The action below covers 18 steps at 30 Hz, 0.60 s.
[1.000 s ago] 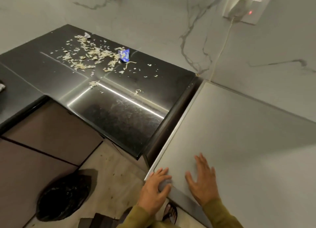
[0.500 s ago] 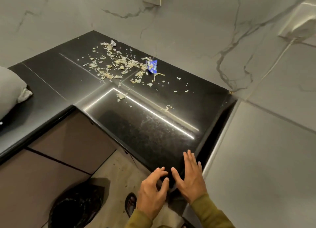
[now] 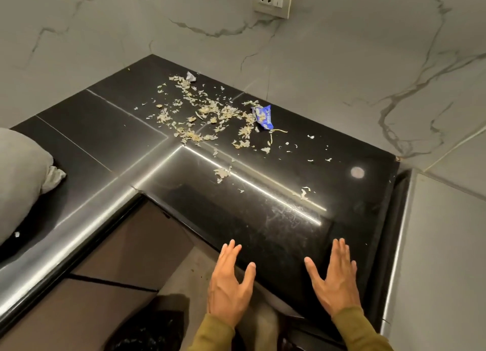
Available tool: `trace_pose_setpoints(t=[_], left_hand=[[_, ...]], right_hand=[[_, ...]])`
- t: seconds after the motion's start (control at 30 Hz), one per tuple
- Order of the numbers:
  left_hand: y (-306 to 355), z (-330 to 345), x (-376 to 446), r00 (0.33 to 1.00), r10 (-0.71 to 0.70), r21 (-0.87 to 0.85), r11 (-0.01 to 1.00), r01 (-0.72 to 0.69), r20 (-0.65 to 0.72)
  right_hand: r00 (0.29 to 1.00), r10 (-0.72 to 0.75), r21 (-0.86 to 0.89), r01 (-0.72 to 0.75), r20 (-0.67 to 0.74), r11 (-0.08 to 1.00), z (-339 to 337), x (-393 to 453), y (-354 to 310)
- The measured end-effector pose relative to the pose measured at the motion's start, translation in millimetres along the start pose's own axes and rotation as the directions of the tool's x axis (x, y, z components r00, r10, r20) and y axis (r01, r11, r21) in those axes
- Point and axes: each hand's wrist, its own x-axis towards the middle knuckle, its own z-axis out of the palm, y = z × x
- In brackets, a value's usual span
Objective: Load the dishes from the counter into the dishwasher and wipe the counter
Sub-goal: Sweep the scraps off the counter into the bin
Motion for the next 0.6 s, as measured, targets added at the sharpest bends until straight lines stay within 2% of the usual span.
trace_pose_setpoints(t=[0.17,0.37,0.47,0.6], left_hand=[[-1,-3,39,1.000,-0.015,0.041,0.999,0.015,-0.001],[-10,1,96,0.992,-0.113,0.341,0.936,0.088,0.054],[-15,3,126,0.988,-0.136,0.522,0.849,0.078,0.072],[-19,11,158,0.994,-0.108,0.607,0.792,0.070,0.027]], right_hand=[[1.000,0.023,-0.201,-0.021,0.009,0.979,8,24,-16],[0.998,0.059,-0.344,-0.054,0.005,0.937,11,77,-43],[1.000,0.024,-0.356,-0.025,-0.006,0.934,13,113,-60],[0.998,-0.060,-0.326,0.048,-0.025,0.944,19,153,-87]])
